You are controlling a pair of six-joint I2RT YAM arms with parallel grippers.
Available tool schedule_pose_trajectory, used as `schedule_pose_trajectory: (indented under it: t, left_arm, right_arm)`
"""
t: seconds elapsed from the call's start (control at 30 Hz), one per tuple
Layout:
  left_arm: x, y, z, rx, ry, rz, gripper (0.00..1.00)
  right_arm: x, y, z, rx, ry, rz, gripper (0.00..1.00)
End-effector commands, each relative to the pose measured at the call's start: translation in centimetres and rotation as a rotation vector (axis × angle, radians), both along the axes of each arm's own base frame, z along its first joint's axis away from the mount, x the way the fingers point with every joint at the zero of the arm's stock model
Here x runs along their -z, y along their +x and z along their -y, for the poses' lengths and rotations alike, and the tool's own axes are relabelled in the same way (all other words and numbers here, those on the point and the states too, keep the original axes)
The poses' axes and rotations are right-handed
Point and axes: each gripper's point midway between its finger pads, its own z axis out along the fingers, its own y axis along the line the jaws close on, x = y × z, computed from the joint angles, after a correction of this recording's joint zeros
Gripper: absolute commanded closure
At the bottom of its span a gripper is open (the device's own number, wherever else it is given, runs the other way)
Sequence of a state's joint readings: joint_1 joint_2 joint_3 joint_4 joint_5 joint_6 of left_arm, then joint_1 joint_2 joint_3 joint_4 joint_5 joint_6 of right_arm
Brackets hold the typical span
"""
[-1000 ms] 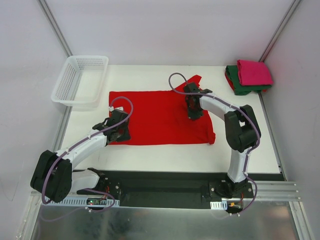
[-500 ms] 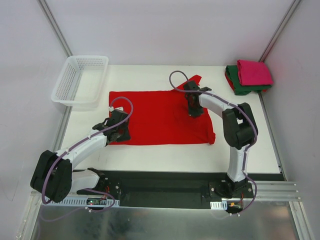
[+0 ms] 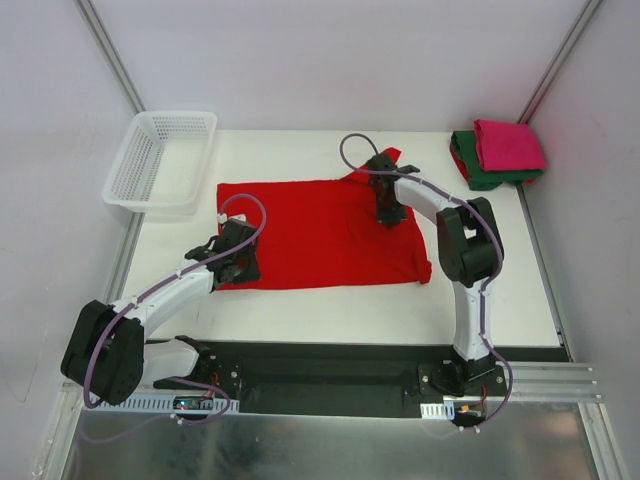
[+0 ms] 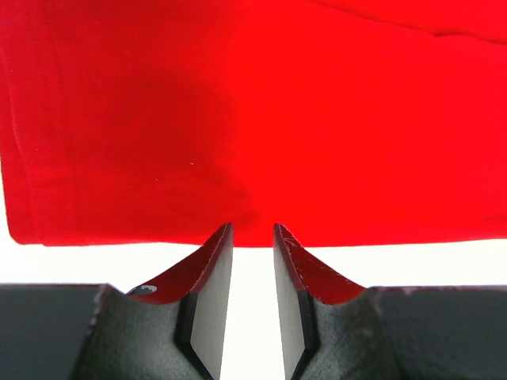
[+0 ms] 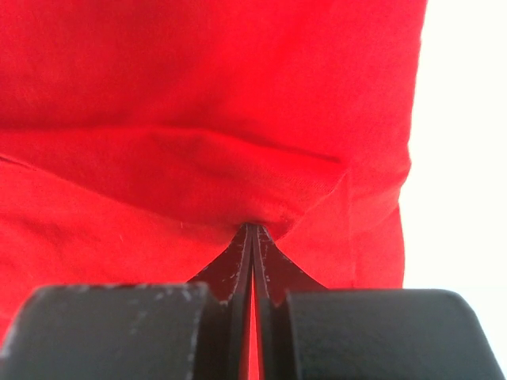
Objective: Fold and stack the t-shirts
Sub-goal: Fold the flattened tshirt in 1/3 of the way
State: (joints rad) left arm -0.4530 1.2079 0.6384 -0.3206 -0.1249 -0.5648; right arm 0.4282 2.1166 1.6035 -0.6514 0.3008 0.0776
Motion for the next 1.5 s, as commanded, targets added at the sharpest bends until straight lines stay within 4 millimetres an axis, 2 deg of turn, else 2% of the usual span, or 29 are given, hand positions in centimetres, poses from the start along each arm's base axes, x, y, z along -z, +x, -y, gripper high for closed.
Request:
schedule_pose_trajectory:
  t: [0.0,0.07,0.37,0.6,0.67,0.7,0.77,0.8,0.83,0.9,0.93,1.0,1.03,1.07,1.1,1.13,1.17,1.2,1.27,1.3,1.33,1.37,1.4,1.43,1.47]
  left_arm:
    - [-0.4,0.1,-0.3,0.007,0.036,0.012,0.73]
    - [-0.5,0.1,-0.4,0.005,0.038,0.012,0.73]
    - [-0.3,-0.2,-0.7,-0.001,0.047,0.009,0.73]
    - [-0.3,-0.6,-1.1,-0.008,0.052,0.009,0.73]
    - [-0.4,-0.7,-1.1,-0.009,0.049,0.01,0.73]
    - [-0.4,-0.7,-1.1,-0.01,0.048,0.011,0.73]
    - [-0.6,-0.7,-1.1,-0.013,0.045,0.018,0.73]
    - [-0.6,-0.6,-1.1,-0.015,0.042,0.019,0.73]
    - [-0.7,-0.7,-0.9,-0.011,0.035,0.017,0.73]
    - [-1.0,-0.4,-0.6,-0.01,0.024,0.026,0.73]
    - [-1.1,-0.3,-0.5,-0.007,0.018,0.028,0.73]
    - [-1.5,0.3,0.0,0.001,0.003,0.046,0.74]
    - [-1.6,0.4,0.4,0.013,-0.012,0.048,0.75]
    - [-1.7,0.6,0.6,0.02,-0.02,0.051,0.77]
    - [-2.1,1.3,1.2,0.028,-0.037,0.072,0.79]
    - [-2.0,1.4,1.7,0.044,-0.048,0.066,0.81]
    - [-2.1,1.7,2.1,0.055,-0.058,0.07,0.85]
    - [-2.5,2.5,2.8,0.064,-0.076,0.094,0.88]
    - [-2.0,2.9,4.2,0.102,-0.096,0.085,1.0]
    - [-2.4,3.7,5.1,0.116,-0.113,0.105,1.0]
    - [-1.7,3.8,5.8,0.134,-0.111,0.085,1.0]
    - [-2.0,4.3,6.7,0.15,-0.13,0.091,1.0]
    - [-1.9,4.6,7.4,0.161,-0.14,0.092,1.0]
    - [-1.4,5.1,8.1,0.171,-0.144,0.085,1.0]
    - [-1.8,5.5,9.1,0.193,-0.154,0.098,1.0]
  right_arm:
    - [-1.4,2.4,0.7,0.029,-0.031,0.051,0.99]
    - [-2.0,3.2,0.7,0.031,-0.025,0.068,0.99]
    - [-2.2,5.5,1.1,0.047,-0.038,0.101,0.99]
    - [-3.1,7.7,1.5,0.061,-0.029,0.184,0.98]
    - [-4.0,8.4,1.6,0.066,-0.027,0.24,0.98]
    - [-4.6,7.8,1.9,0.067,-0.027,0.257,0.98]
    - [-5.8,7.8,2.1,0.074,-0.009,0.316,0.97]
    - [-7.9,7.6,2.2,0.077,0.009,0.363,0.96]
    - [-7.3,6.5,2.4,0.075,0.009,0.347,0.95]
    - [-8.4,5.6,2.8,0.085,0.019,0.358,0.93]
    - [-9.0,4.5,3.1,0.088,0.025,0.351,0.89]
    - [-8.7,2.4,3.4,0.107,0.036,0.298,0.85]
    - [-9.4,1.5,3.0,0.096,0.07,0.289,0.81]
    - [-8.4,-0.3,3.4,0.102,0.062,0.232,0.79]
    - [-8.4,-1.4,3.2,0.095,0.067,0.218,0.75]
    - [-9.3,-2.2,3.2,0.092,0.083,0.232,0.71]
    - [-8.4,-4.0,3.5,0.091,0.075,0.196,0.67]
    - [-8.5,-4.9,3.2,0.079,0.083,0.188,0.58]
    - [-8.4,-7.4,3.8,0.081,0.077,0.159,0.52]
    - [-8.2,-8.4,3.6,0.073,0.078,0.142,0.48]
    - [-8.2,-9.4,3.7,0.072,0.081,0.128,0.46]
    - [-8.6,-10.1,3.6,0.07,0.096,0.136,0.46]
    - [-7.9,-11.5,3.4,0.057,0.102,0.107,0.45]
    - [-7.7,-12.4,3.5,0.056,0.1,0.091,0.44]
    - [-8.1,-13.0,3.4,0.052,0.106,0.102,0.44]
